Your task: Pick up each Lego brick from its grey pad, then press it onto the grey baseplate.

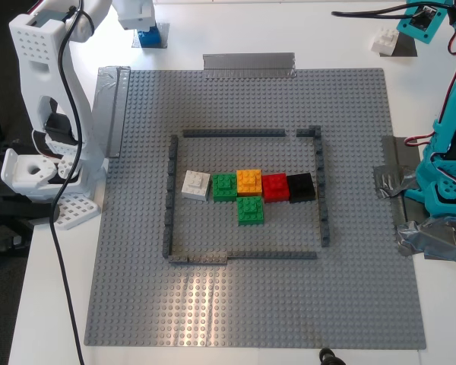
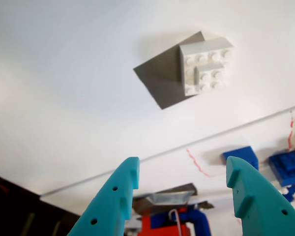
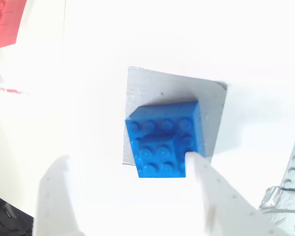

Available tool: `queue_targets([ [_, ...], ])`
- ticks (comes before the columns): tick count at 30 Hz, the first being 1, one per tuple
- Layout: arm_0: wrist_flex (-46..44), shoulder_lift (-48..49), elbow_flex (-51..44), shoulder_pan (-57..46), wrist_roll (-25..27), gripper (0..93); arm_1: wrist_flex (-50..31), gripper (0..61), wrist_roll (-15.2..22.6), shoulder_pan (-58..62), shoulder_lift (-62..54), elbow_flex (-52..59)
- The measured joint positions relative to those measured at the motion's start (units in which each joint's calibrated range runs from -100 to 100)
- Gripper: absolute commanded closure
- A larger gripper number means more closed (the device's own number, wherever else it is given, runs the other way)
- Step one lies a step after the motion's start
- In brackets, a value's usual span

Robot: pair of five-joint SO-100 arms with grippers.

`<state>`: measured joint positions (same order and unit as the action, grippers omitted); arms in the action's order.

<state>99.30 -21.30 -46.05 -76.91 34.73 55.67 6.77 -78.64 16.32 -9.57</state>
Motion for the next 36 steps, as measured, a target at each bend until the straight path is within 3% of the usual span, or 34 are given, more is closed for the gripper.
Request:
queue_targets([
  [6,0.0,-0.9,-0.1,2.2,2.5,73.1,0.5,33.4,0.0,0.0,0.0,0.0],
  [18,0.0,-6.2,-0.1,4.3,0.3,72.9,0.5,36.4,0.6,0.0,0.2,0.0],
  [24,-2.7,-9.0,-0.1,4.1,-0.9,72.5,0.2,46.9,0.8,0.0,1.2,-0.1],
  [34,-5.0,-10.6,-0.1,3.7,-2.7,72.4,-0.6,54.4,1.1,0.0,1.2,-0.1],
  [36,-5.5,-10.6,-0.1,3.7,-2.8,72.4,-0.8,61.2,1.1,-0.1,1.2,-0.1],
])
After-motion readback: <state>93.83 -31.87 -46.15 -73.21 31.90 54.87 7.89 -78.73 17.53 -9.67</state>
